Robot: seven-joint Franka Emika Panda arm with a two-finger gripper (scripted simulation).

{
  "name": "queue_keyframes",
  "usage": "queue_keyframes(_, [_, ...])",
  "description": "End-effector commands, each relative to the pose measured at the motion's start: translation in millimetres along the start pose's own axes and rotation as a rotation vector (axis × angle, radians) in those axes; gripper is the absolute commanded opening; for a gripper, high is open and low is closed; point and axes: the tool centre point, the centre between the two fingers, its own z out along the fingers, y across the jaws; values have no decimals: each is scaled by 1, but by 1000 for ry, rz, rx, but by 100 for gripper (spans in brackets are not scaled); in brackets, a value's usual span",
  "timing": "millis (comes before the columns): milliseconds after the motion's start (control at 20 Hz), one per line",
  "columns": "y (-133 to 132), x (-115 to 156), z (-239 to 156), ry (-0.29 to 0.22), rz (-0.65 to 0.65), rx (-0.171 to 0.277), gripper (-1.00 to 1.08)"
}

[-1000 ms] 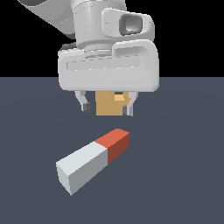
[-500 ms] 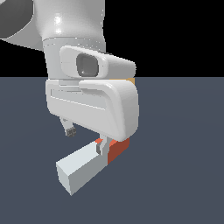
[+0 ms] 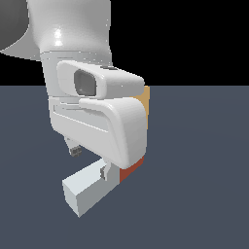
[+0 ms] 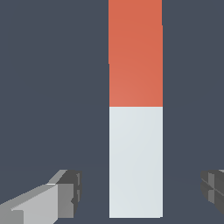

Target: Insert the peg into the horizontal hole in a box.

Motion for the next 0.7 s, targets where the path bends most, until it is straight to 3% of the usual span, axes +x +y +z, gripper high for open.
queue_keyframes(0, [0, 0, 0, 0, 0, 0, 100])
queue_keyframes(650, [-1, 0, 43, 0, -2, 0, 100])
